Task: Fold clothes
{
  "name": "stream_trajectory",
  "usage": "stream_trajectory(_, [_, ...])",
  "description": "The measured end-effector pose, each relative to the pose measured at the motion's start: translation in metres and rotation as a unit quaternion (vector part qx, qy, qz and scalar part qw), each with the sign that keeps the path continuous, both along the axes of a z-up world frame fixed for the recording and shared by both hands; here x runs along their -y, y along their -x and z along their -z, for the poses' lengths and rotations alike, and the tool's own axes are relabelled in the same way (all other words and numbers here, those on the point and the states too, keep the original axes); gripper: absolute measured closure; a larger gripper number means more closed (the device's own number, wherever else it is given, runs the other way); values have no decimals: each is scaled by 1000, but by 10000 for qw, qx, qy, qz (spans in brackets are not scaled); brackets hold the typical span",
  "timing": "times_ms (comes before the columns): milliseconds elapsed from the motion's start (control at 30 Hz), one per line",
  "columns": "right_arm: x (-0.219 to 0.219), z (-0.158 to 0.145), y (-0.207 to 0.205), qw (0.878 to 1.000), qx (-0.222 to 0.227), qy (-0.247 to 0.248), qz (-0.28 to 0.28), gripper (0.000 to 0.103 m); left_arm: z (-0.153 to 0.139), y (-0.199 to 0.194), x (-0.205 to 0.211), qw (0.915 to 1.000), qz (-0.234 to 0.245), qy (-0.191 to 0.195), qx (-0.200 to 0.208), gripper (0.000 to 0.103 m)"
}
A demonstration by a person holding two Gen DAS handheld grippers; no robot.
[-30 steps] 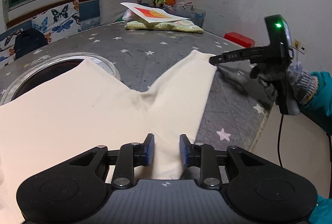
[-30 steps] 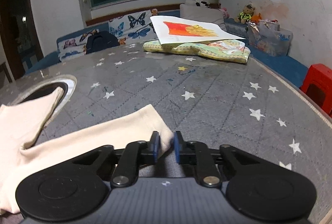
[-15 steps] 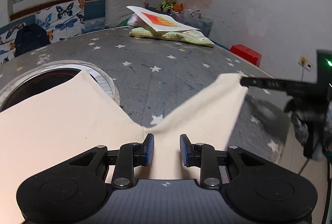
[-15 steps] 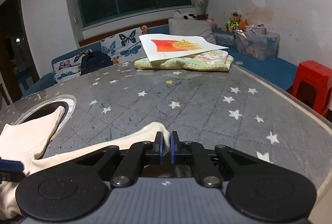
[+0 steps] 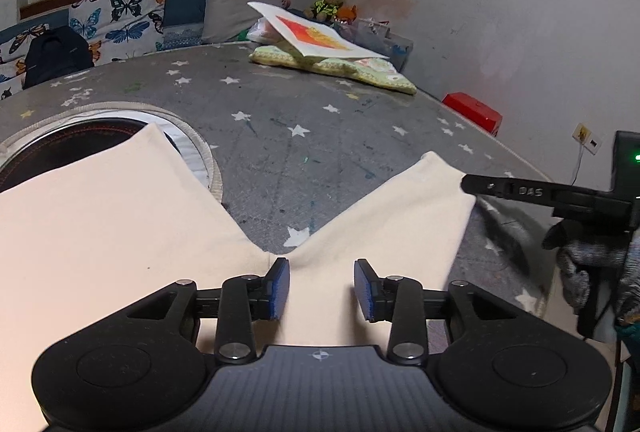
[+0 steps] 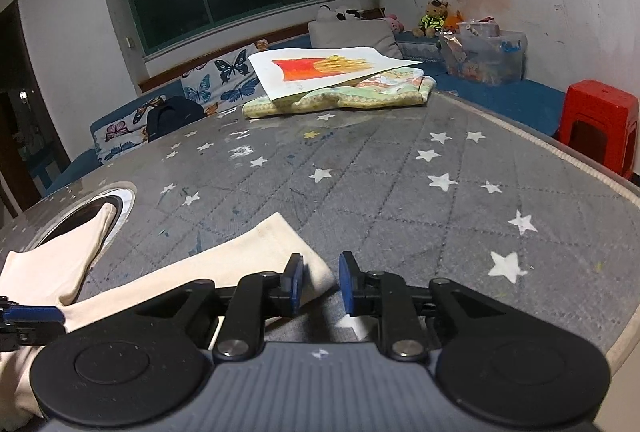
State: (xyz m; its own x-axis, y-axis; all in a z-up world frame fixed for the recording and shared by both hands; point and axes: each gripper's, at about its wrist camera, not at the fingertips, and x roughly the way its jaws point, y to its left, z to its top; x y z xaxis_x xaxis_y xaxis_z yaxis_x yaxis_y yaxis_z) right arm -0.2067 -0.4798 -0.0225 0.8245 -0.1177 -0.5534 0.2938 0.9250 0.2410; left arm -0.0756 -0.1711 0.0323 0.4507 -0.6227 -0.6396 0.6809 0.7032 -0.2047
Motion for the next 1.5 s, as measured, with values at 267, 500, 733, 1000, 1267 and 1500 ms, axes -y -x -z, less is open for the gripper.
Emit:
stream_trajectory(267, [-2, -4, 7, 9996, 180, -202, -16, 96, -8, 33, -32, 9998, 101, -95, 113, 59])
stream_trajectory(500, [-15, -42, 18, 9961, 683, -459, -326, 97, 2, 59, -30, 9989, 438, -101, 119, 59])
stream_trajectory(733, [-50, -94, 26, 9870, 1206, -404, -981, 97, 2, 74, -33, 9982, 575, 58, 180, 54])
stream_trajectory(1000, [-121, -132, 21, 9677, 1485, -279, -2019, 97, -9, 84, -105, 9984, -314, 329, 327, 52])
stream_trajectory(1267, [-220, -129, -5, 9308, 1316, -230, -3402, 97, -12, 93, -189, 9871, -1482, 479, 384, 52])
stream_trajectory(1500, [-302, -89, -22, 9037, 698, -216, -4218, 97, -10, 98, -240, 9733, -2198, 548, 367, 52])
